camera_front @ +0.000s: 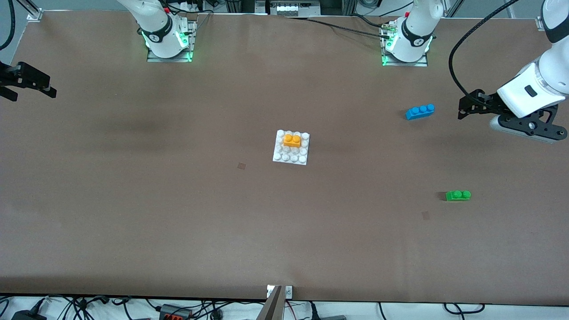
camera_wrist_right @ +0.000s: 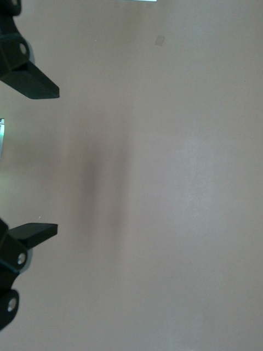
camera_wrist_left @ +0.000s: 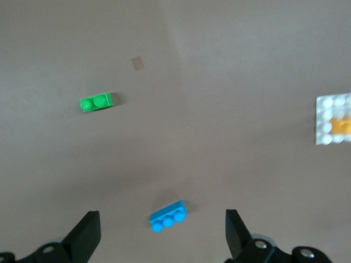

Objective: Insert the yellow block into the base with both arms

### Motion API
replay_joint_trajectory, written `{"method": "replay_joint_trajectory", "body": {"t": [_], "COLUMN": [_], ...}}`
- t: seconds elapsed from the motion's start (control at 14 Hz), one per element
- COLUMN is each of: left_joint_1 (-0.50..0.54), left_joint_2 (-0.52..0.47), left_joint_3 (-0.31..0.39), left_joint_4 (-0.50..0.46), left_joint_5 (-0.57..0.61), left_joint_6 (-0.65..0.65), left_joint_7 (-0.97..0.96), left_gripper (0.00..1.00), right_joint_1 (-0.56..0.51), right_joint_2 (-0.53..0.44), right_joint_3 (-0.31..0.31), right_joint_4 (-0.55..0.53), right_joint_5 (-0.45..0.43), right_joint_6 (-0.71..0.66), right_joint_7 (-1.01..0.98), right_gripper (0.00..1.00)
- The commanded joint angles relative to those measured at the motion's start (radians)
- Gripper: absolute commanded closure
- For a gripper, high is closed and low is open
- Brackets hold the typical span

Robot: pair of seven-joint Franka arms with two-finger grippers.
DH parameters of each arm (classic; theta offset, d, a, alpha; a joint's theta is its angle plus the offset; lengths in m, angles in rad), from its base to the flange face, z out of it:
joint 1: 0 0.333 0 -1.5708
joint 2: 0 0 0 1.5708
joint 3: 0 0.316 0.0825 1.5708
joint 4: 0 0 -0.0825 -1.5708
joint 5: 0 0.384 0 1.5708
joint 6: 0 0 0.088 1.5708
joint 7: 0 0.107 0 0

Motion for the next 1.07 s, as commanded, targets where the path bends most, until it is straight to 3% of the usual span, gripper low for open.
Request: {"method": "replay_joint_trajectory", "body": {"t": [0.0, 0.29, 1.0], "left_joint_1": [0.013, 0.013, 0.033], "left_joint_2": [0.016, 0.058, 0.055], "left_joint_3": [-0.010, -0.013, -0.016], "left_joint_4": [0.030, 0.102, 0.096], "left_joint_5": [-0.017, -0.011, -0.015], "left_joint_6": [-0.012, -0.058, -0.066], "left_joint_7": [-0.106, -0.101, -0.110], "left_gripper": [0.00, 0.00, 0.00], "right_joint_1": [0.001, 0.000, 0.000], "right_joint_2": [0.003, 0.003, 0.003], "right_joint_3": [-0.005, -0.005, -0.005], "right_joint_4": [0.017, 0.017, 0.017], "right_joint_5": [0.019, 0.019, 0.019], "right_joint_6": [-0.018, -0.018, -0.018], "right_joint_7": [-0.001, -0.001, -0.001], "right_gripper": [0.00, 0.00, 0.00]}}
